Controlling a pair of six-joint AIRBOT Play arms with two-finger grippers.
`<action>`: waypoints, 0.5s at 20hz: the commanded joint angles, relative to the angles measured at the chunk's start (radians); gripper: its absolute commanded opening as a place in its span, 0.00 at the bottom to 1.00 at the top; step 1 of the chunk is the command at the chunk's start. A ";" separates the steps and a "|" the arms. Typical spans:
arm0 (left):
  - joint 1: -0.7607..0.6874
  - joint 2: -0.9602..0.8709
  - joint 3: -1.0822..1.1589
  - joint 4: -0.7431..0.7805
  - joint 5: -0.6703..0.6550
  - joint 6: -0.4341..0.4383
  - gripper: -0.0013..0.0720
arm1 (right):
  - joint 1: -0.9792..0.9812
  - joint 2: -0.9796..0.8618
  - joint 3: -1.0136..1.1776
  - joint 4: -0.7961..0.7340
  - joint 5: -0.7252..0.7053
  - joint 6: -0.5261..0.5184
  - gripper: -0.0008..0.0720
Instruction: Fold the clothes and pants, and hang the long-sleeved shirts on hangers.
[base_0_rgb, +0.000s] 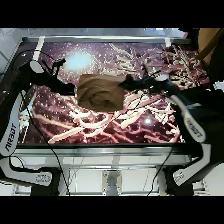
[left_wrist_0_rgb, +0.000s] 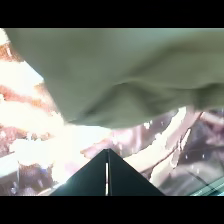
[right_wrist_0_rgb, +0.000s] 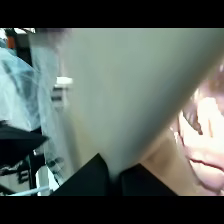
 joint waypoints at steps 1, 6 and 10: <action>0.000 0.000 0.001 0.000 -0.002 0.000 0.03 | -0.191 0.170 0.013 -0.178 0.132 0.113 0.06; 0.000 0.000 0.001 0.000 -0.002 -0.003 0.03 | -0.586 0.360 0.014 -0.319 0.304 0.228 0.05; 0.000 0.000 0.001 0.000 -0.001 -0.050 0.03 | -0.921 0.460 0.014 -0.465 0.538 0.243 0.05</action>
